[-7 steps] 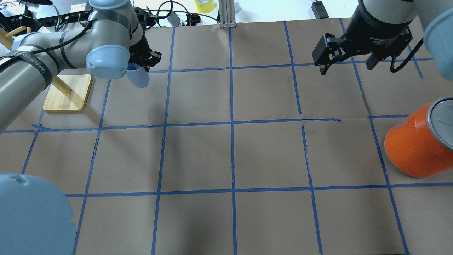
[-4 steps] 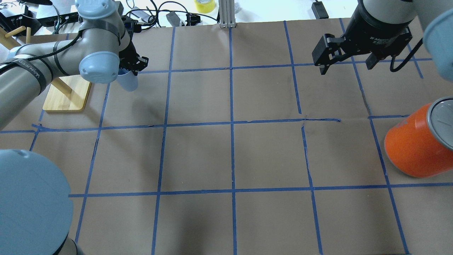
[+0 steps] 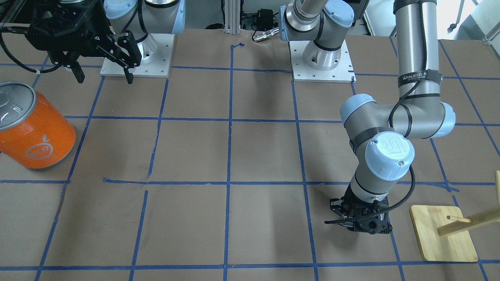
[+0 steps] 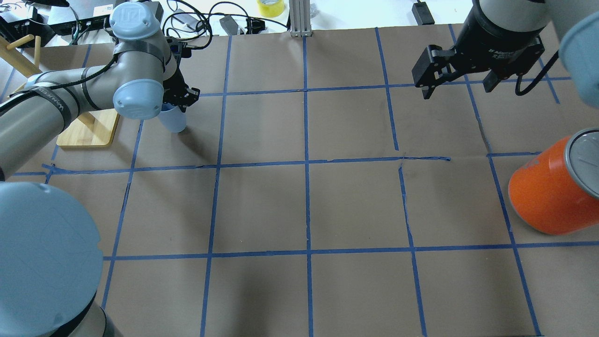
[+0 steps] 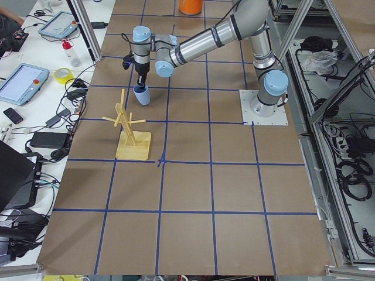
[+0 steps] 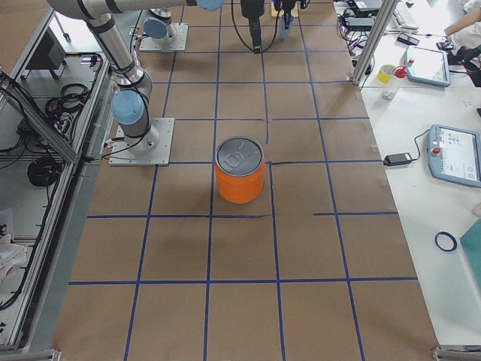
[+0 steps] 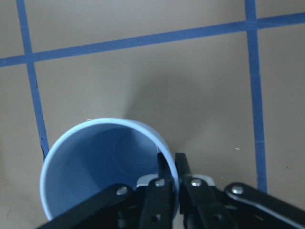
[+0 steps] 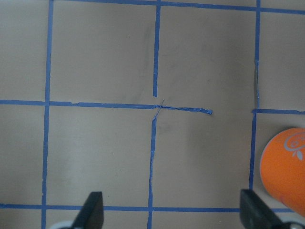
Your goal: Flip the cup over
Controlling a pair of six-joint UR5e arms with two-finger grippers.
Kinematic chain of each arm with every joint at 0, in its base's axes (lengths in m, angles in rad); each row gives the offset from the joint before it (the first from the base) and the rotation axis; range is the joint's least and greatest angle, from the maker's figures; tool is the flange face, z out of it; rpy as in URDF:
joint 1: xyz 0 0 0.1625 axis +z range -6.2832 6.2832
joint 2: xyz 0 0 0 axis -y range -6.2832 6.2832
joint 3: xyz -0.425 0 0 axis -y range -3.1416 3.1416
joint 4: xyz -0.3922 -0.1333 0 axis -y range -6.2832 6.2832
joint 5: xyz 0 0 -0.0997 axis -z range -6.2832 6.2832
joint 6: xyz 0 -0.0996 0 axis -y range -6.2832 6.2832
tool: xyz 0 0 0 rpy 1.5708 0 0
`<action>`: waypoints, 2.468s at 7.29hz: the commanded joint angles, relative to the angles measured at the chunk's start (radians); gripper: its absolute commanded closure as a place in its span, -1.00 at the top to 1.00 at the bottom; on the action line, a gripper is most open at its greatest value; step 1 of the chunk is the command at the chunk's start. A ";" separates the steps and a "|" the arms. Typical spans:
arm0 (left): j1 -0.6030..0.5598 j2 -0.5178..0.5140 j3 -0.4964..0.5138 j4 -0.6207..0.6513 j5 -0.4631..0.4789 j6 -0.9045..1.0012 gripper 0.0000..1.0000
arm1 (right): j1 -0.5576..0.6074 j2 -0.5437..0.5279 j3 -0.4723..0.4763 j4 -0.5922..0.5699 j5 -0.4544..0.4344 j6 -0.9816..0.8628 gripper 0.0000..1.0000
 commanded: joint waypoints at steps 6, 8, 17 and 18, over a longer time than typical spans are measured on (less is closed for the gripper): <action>-0.008 0.179 0.115 -0.354 -0.039 -0.022 1.00 | -0.001 0.000 0.000 0.000 0.000 0.000 1.00; -0.005 0.311 0.165 -0.574 -0.037 -0.048 1.00 | 0.001 -0.002 0.000 0.000 0.000 0.000 1.00; -0.021 0.557 0.030 -0.753 -0.085 -0.204 1.00 | 0.001 -0.002 0.002 0.000 -0.002 0.001 1.00; -0.020 0.558 0.024 -0.753 -0.085 -0.204 1.00 | -0.001 -0.002 0.000 0.000 0.000 0.000 1.00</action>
